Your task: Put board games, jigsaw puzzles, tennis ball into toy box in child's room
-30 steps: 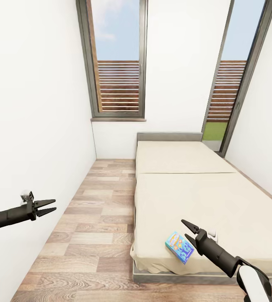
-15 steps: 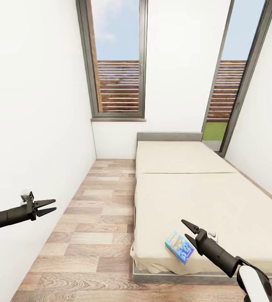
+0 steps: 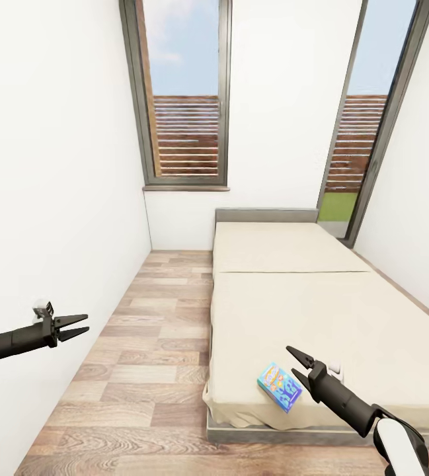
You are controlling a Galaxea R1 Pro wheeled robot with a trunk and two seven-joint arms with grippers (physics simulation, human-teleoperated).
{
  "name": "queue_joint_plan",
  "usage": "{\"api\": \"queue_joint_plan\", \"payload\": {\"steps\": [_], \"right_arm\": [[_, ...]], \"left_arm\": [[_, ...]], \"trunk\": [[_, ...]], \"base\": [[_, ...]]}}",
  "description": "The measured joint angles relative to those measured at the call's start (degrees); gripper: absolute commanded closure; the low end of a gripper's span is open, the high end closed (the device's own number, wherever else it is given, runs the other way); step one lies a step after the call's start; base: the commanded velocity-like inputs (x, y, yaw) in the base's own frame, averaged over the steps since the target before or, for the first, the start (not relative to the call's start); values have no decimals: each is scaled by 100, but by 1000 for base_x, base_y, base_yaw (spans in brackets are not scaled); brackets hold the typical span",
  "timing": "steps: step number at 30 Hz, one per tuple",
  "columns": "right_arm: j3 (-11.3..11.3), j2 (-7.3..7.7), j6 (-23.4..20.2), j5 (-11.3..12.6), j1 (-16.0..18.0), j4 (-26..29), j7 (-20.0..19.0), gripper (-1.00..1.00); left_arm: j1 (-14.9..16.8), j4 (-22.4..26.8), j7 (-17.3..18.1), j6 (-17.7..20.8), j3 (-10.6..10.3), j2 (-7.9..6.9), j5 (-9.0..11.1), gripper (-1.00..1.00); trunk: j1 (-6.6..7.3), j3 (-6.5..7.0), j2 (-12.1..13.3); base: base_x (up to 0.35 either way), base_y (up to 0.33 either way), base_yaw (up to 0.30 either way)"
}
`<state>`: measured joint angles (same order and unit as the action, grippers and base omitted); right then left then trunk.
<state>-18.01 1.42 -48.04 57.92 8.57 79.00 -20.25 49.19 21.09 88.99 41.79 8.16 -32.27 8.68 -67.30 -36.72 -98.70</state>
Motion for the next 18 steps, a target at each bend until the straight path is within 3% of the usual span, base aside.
{"api": "queue_joint_plan", "payload": {"steps": [18], "right_arm": [[7, -7, 0, 0, 0, 9, 10, -100]], "left_arm": [[0, 9, 2, -5, -7, 2, -10, -100]], "trunk": [[0, 0, 0]], "base": [[-88, -31, 0]]}}
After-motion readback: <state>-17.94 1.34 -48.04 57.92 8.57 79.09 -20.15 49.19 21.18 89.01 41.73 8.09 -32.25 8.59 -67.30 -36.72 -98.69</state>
